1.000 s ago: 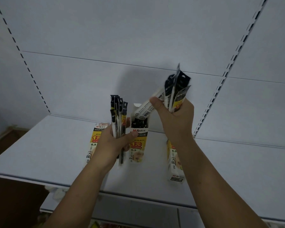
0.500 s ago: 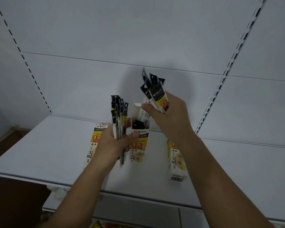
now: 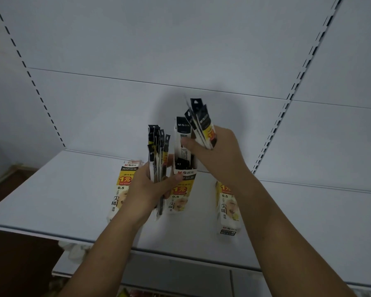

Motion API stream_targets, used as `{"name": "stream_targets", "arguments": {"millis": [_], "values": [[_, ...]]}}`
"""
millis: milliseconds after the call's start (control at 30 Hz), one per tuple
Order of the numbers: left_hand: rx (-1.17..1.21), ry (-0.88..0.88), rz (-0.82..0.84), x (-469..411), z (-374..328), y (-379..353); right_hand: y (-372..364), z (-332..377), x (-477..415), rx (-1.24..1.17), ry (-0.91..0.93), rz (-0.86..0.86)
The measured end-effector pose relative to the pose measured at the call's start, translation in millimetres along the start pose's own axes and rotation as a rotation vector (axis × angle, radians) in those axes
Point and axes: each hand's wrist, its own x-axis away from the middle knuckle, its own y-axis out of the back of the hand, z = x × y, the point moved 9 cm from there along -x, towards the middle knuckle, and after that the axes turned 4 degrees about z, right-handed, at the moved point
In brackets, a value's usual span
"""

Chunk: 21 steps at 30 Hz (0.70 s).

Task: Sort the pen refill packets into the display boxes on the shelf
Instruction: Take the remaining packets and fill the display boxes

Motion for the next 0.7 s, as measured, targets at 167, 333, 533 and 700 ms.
{"name": "stream_targets", "arguments": {"millis": [167,333,533,700], "values": [[-0.005,0.016,0.001,1,2,1,1,1,-5,0.002,0.000,-0.013],[0.003,0.004,-0.017,1,1,5,-14,-8,3,0.140,-0.034,0.085],[-0.003,0.017,-0.017,2,2,5,-13,1,-4,0.122,-0.028,0.097],[0.017,0.024,-0.022,3,1,6,-14,0,-9,0.298,-0.012,0.138]]}}
